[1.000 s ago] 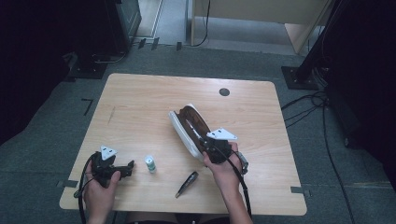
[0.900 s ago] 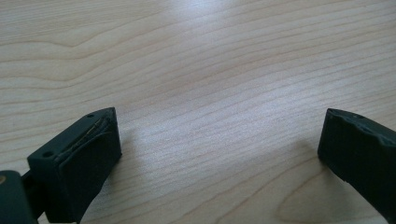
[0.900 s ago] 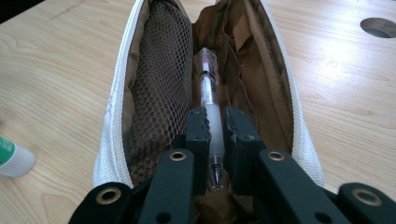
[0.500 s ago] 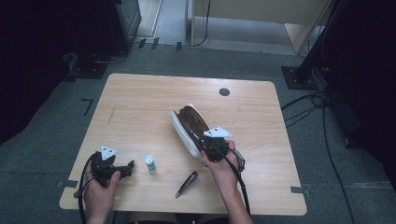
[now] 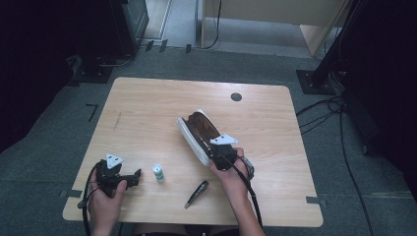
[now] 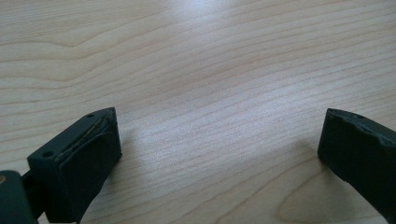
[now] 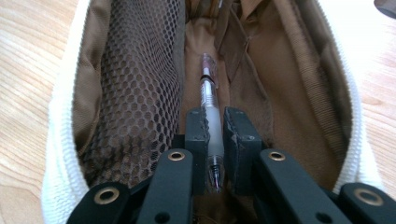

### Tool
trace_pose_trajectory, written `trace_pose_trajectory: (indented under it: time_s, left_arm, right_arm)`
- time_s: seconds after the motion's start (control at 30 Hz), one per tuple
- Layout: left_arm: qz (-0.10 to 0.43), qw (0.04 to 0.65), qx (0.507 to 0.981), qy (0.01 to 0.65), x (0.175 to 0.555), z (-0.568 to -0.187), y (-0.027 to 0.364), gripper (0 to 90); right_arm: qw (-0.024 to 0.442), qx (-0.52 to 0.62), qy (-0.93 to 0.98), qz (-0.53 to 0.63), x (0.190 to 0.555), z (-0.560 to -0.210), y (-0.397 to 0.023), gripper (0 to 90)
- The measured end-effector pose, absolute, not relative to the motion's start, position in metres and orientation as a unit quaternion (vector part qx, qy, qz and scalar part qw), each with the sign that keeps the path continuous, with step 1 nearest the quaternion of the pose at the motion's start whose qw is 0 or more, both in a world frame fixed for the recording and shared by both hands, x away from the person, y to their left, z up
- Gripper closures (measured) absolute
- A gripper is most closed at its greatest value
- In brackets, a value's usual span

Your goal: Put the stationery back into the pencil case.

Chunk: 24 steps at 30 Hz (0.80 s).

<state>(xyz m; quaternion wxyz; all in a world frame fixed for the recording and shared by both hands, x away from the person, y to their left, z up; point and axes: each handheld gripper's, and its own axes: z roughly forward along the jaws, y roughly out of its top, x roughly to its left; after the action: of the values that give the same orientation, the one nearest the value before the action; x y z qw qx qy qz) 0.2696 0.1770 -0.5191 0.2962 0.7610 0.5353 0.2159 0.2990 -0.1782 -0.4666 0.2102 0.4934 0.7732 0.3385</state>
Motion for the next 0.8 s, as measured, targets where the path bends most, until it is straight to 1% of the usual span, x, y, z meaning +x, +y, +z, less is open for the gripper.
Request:
trace_pose_trajectory:
  time_s: [0.33,0.67,0.8]
  left_arm:
    - [0.216,0.296,0.761,0.535,0.270,-0.519,0.177,0.0]
    - [0.216,0.296,0.761,0.535,0.270,-0.519,0.177,0.0]
    - [0.216,0.296,0.761,0.535,0.270,-0.519,0.177,0.0]
  right_arm:
    - [0.198,0.497,0.770,0.347,0.299,-0.466,-0.182,77.3]
    - [0.206,0.497,0.756,0.374,0.291,-0.456,-0.191,76.1]
    - [0.209,0.496,0.748,0.389,0.285,-0.450,-0.195,74.0]
